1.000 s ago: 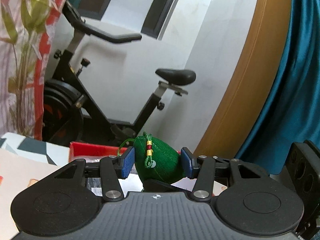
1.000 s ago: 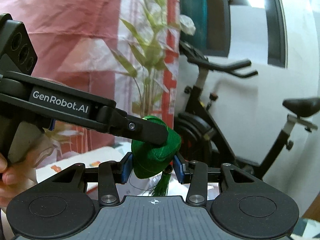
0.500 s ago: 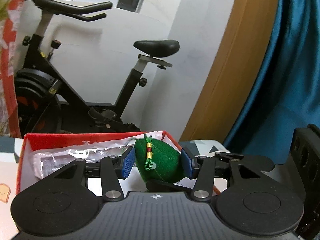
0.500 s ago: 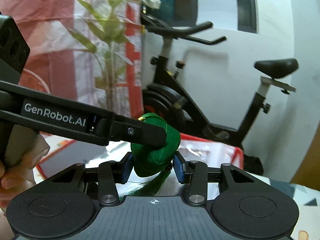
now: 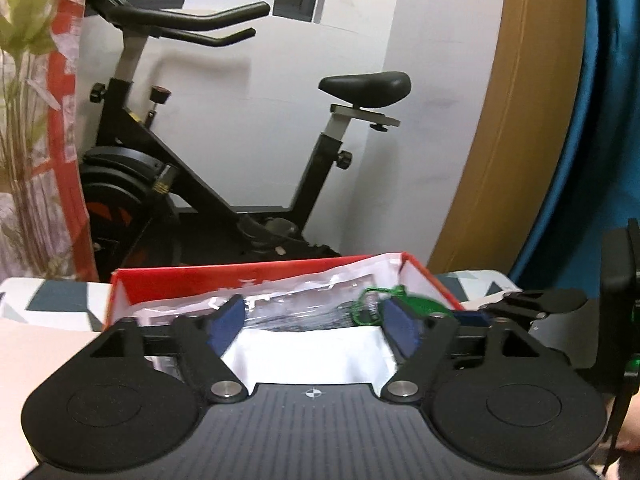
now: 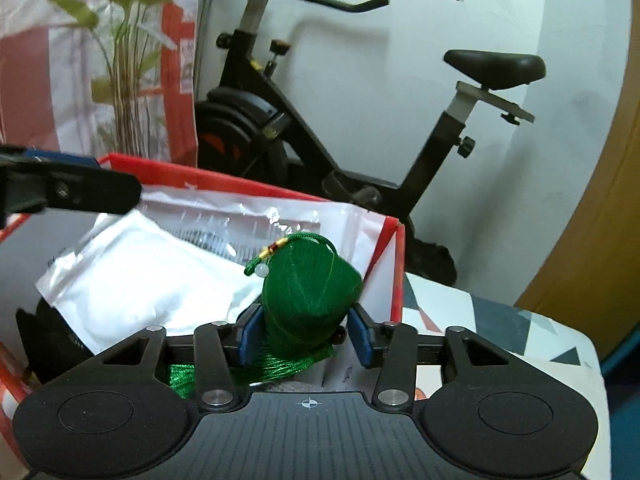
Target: Organize soft objects
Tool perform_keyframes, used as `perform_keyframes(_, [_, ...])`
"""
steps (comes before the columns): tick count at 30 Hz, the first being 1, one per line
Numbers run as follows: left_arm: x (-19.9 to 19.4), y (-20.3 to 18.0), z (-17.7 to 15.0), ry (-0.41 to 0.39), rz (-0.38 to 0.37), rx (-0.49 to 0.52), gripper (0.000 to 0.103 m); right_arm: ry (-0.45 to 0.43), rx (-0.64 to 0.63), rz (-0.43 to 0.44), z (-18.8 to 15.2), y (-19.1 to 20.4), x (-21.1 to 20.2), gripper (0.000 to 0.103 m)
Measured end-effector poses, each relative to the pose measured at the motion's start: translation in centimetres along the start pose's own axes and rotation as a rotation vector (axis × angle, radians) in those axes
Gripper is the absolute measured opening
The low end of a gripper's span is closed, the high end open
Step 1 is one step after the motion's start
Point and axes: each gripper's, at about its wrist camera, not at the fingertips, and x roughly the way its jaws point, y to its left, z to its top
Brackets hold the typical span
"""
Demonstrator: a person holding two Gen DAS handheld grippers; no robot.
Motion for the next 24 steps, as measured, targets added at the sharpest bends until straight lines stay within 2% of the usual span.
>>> perform_keyframes(1, [-0.2, 0.0, 0.0, -0.001, 0.019, 0.009, 0.094, 0.005, -0.011, -0.004, 0.0, 0.2, 0.1, 0.052])
perform_keyframes(2, [-0.3, -0.1, 0.2, -0.003, 0.034, 0.015, 0.095, 0.009, -0.020, -0.010, 0.0, 0.4, 0.1, 0.056])
perform_keyframes(4, [-0.9, 0.0, 0.4, -0.010, 0.066, 0.022, 0.099, 0.011, -0.033, -0.015, 0.1, 0.7, -0.1, 0.071])
perform_keyframes(6, [-1.5, 0.0, 0.8, -0.013, 0.111, 0.024, 0.101, 0.005, -0.037, -0.023, 0.5, 0.8, -0.7, 0.078])
perform_keyframes(10, [-3.6, 0.1, 1.7, -0.049, 0.160, 0.026, 0.103, -0.032, 0.023, 0.002, 1.6, 0.2, -2.9, 0.101])
perform_keyframes(19, [-10.3, 0.1, 3.2, -0.089, 0.269, -0.023, 0.103, -0.120, 0.122, 0.046, 3.4, -0.8, -10.1, 0.103])
perform_keyframes(24, [-14.2, -0.3, 3.5, -0.122, 0.291, -0.046, 0.103, -0.184, 0.168, 0.058, 3.9, -0.4, -14.7, 0.103])
